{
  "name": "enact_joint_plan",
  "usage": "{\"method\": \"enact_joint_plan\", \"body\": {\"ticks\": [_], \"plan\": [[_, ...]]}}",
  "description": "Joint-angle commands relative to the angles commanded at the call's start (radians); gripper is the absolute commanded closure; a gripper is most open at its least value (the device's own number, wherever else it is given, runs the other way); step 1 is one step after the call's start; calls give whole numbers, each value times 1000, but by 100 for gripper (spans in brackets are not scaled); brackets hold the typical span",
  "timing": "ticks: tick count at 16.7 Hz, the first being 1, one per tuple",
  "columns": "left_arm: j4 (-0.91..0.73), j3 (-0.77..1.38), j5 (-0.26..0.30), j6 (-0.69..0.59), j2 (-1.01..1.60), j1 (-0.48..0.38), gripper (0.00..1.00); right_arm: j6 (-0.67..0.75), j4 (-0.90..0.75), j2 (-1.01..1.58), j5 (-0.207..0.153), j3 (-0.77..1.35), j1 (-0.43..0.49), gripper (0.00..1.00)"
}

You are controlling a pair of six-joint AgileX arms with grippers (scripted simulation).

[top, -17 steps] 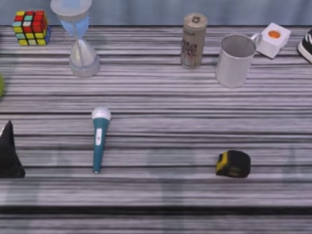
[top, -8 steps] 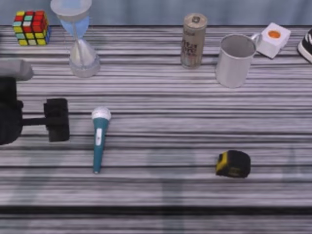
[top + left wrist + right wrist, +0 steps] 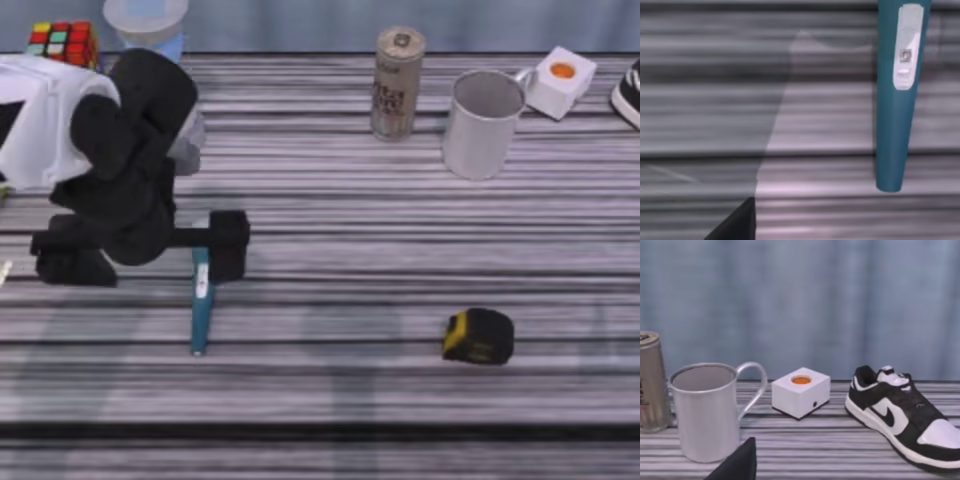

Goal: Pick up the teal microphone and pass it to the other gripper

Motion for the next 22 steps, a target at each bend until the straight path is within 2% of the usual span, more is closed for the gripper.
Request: {"method": "enact_joint_plan", "body": {"ticks": [4,11,19,22], "plan": [[-64,78,-3,-30,115,-29,0,0,0,0,0,0,0,0],[-48,71,-2,-29,128,-25,0,0,0,0,0,0,0,0],[261,-34,0,-17,328,-19,0,0,0,0,0,0,0,0],[292,-45,0,-16,352,-18,0,0,0,0,0,0,0,0]]}}
